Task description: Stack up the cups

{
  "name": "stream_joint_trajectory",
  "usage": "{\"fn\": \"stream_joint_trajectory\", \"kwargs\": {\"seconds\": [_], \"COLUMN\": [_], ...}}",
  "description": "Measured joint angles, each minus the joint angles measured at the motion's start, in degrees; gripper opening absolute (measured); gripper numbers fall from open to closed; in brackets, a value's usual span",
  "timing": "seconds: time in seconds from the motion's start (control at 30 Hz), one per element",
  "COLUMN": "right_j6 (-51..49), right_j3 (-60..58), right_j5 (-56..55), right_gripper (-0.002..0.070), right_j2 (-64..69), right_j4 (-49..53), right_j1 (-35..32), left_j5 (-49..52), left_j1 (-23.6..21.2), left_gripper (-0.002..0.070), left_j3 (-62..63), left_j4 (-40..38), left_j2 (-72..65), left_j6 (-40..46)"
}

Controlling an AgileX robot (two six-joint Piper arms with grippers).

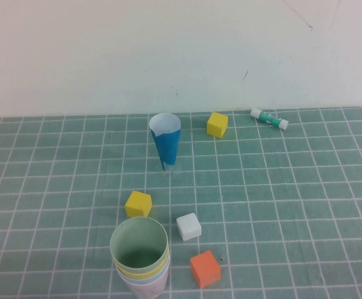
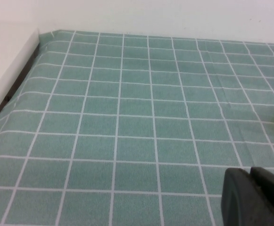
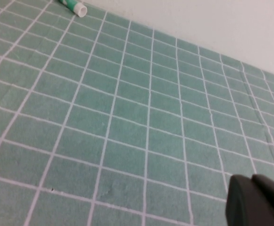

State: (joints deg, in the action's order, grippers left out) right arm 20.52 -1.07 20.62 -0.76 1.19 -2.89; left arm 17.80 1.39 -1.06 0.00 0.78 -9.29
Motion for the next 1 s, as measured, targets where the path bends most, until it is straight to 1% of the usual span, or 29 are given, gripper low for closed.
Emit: {"fn": "stream_joint_trajectory", "kwargs": {"seconds": [0.07,0.3,0.4,1.0], "right_j6": [-2.58,-17.11,-19.8,-20.83], "right_j3": [0.0,0.0,0.0,0.0], "right_j5": [-0.1,-0.13,-0.13,-0.16], "right_gripper": [-0.0001,-0.0001,-0.0001,-0.0001], "right_j2": [0.0,0.0,0.0,0.0], "right_j4": [0.15,2.39,2.55,2.66], "right_j1": [0.0,0.12,0.12,0.12], "left_j5": [0.0,0.0,0.0,0.0], "left_j1": [0.0,0.0,0.0,0.0], "left_gripper": [-0.0001,-0.0001,-0.0001,-0.0001], "left_j3": [0.0,0.0,0.0,0.0], "left_j4": [0.0,0.0,0.0,0.0], "left_j2": [0.0,0.0,0.0,0.0], "left_j6": [0.03,0.03,0.03,0.13]}}
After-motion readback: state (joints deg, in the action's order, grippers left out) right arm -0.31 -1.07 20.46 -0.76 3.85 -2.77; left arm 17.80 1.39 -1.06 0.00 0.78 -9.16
